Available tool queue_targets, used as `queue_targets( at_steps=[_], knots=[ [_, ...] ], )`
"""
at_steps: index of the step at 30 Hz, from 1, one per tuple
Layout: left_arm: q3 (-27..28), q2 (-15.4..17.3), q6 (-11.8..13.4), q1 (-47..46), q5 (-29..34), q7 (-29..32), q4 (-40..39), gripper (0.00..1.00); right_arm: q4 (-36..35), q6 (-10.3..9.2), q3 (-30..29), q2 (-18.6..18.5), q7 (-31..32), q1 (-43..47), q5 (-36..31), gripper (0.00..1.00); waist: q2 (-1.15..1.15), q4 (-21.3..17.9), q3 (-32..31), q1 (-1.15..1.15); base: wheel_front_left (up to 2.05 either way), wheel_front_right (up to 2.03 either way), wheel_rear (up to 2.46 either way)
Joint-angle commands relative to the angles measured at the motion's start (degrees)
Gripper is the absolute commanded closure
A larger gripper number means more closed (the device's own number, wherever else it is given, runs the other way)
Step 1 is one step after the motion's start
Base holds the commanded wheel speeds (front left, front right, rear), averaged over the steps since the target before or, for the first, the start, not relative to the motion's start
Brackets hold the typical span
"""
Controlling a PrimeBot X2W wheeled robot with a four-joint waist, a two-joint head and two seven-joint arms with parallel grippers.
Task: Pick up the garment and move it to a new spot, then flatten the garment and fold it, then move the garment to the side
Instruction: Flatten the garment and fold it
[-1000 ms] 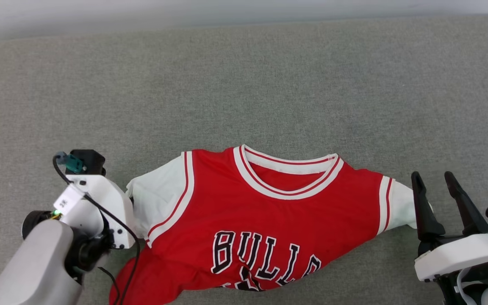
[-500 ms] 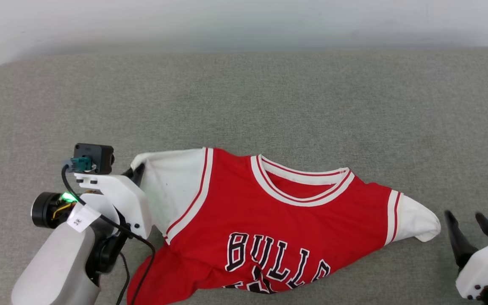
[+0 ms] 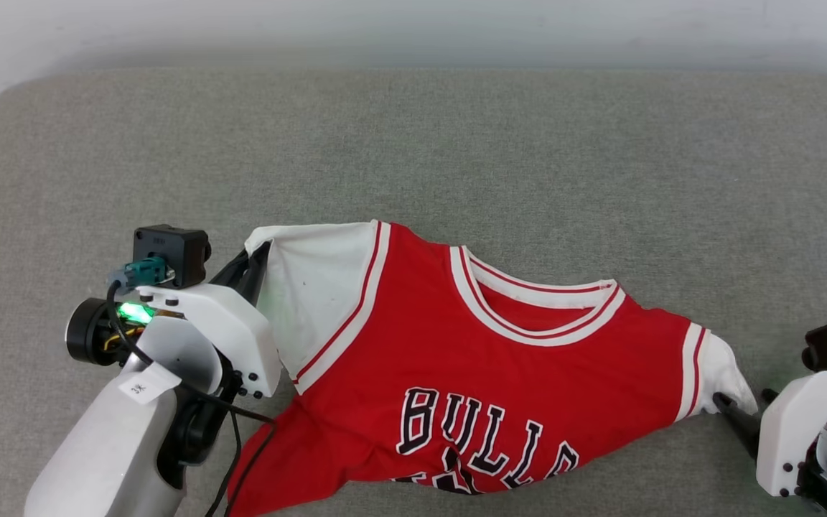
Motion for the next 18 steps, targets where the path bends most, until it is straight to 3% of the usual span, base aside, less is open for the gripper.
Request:
queue_targets(
  at_steps=[1, 4, 5, 6, 7, 8, 18],
  knots=[
    [-0.1, 0.0, 0.1, 0.3, 0.4, 0.0, -0.4, 1.00, 1.1, -0.04, 1.1, -0.5, 1.5, -0.5, 0.7, 0.00, 0.00, 0.4, 0.5, 0.00, 0.00, 0.00, 0.00],
    [-0.4, -0.1, -0.1, 0.4, 0.2, -0.1, -1.0, 1.00, 3.7, -0.03, 3.4, -1.1, 6.0, -0.1, 2.3, 0.00, 0.00, 0.7, 0.8, 0.00, 0.00, 0.00, 0.00],
    [-0.5, -0.1, -0.1, 0.4, 0.1, -0.1, -1.1, 1.00, 4.4, -0.02, 3.9, -1.1, 7.2, 0.3, 2.9, 0.25, 0.00, 0.8, 0.9, 0.00, 0.00, 0.00, 0.00],
    [-0.5, -0.1, -0.2, 0.5, 0.1, -0.3, -1.1, 1.00, 5.0, -0.03, 4.0, -1.0, 8.0, 0.4, 3.6, 0.45, 0.00, 0.8, 0.9, 0.00, 0.00, 0.00, 0.00],
    [-0.6, -0.2, -0.3, 0.5, 0.0, -0.3, -1.1, 1.00, 5.3, -0.03, 4.1, -1.0, 8.4, 0.3, 4.0, 0.78, 0.00, 0.9, 0.9, 0.00, 0.00, 0.00, 0.00],
    [-0.5, -0.2, -0.4, 0.5, 0.0, -0.6, -1.2, 1.00, 5.5, -0.03, 4.2, -1.1, 8.5, 0.1, 4.3, 1.00, 0.00, 0.9, 0.9, 0.00, 0.00, 0.00, 0.00],
    [1.3, 1.2, 0.7, -1.1, 0.8, -2.9, -2.4, 1.00, 1.8, -0.06, 0.0, -2.7, 1.8, -6.9, 1.8, 1.00, 0.00, -1.1, -2.7, 0.00, 0.00, 0.00, 0.00]
  ],
)
